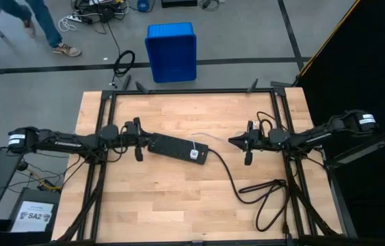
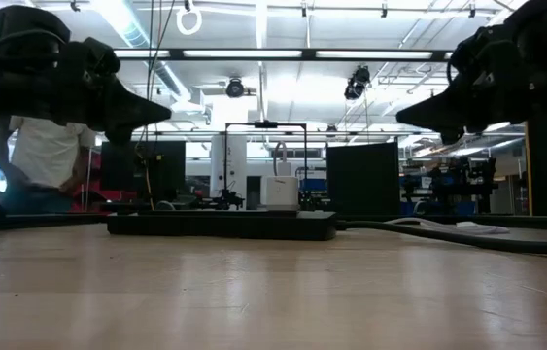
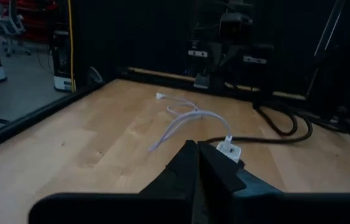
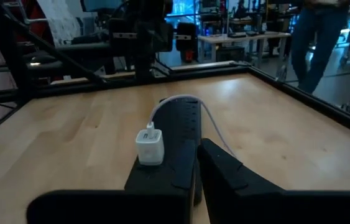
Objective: Insert USB
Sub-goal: Remove the white charger adapter from the black outlet extension
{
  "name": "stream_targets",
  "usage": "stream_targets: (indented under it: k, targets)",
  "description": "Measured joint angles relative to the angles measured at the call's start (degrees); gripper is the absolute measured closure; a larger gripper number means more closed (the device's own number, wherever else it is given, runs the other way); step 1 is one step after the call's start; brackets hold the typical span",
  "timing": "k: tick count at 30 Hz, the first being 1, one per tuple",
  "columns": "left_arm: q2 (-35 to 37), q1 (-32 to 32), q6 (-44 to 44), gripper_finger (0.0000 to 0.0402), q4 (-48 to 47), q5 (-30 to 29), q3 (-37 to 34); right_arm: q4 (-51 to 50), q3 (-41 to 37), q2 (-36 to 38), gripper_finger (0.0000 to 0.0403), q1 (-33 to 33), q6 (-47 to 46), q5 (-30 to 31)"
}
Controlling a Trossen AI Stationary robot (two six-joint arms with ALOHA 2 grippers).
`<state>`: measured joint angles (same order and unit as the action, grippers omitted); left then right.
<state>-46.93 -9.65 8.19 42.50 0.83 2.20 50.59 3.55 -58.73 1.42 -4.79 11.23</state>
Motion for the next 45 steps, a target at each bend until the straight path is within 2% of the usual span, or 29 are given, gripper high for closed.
stream_targets:
  k: [4, 9, 16, 22, 28, 36, 45]
  targets:
    - [-6.19, 0.0, -0.28, 0.0393, 0.26, 2.2, 2.22, 6.72, 0.09, -7.22, 0.0376, -0.45, -0.2, 0.02]
    - [-14.49, 0.0, -0.54, 0.0366, 0.34, 2.92, 5.8, 8.19, 4.75, -16.32, 0.0314, -0.4, -1.21, -0.23]
    - [-24.92, 0.0, -2.1, 0.0285, 0.26, 2.94, 10.44, 8.11, 13.97, -28.83, 0.0233, -0.4, -1.15, -3.17]
    - [-32.13, 0.05, -3.61, 0.0225, 0.51, 5.43, 14.29, 8.07, 19.92, -37.57, 0.0192, -0.38, -3.1, -6.5]
    - [-38.56, 0.07, -3.69, 0.0196, 1.95, 6.96, 18.47, 7.98, 25.78, -45.42, 0.0163, 0.06, -3.11, -8.64]
    - [-47.65, 0.07, -6.67, 0.0188, 1.2, 6.72, 20.97, 8.05, 28.18, -48.2, 0.0133, 0.1, -3.11, -9.35]
    - [-52.12, 0.11, -6.89, 0.0188, 2.98, 3.94, 21.2, 4.45, 29.17, -48.2, 0.0135, 0.12, -4.03, -8.14]
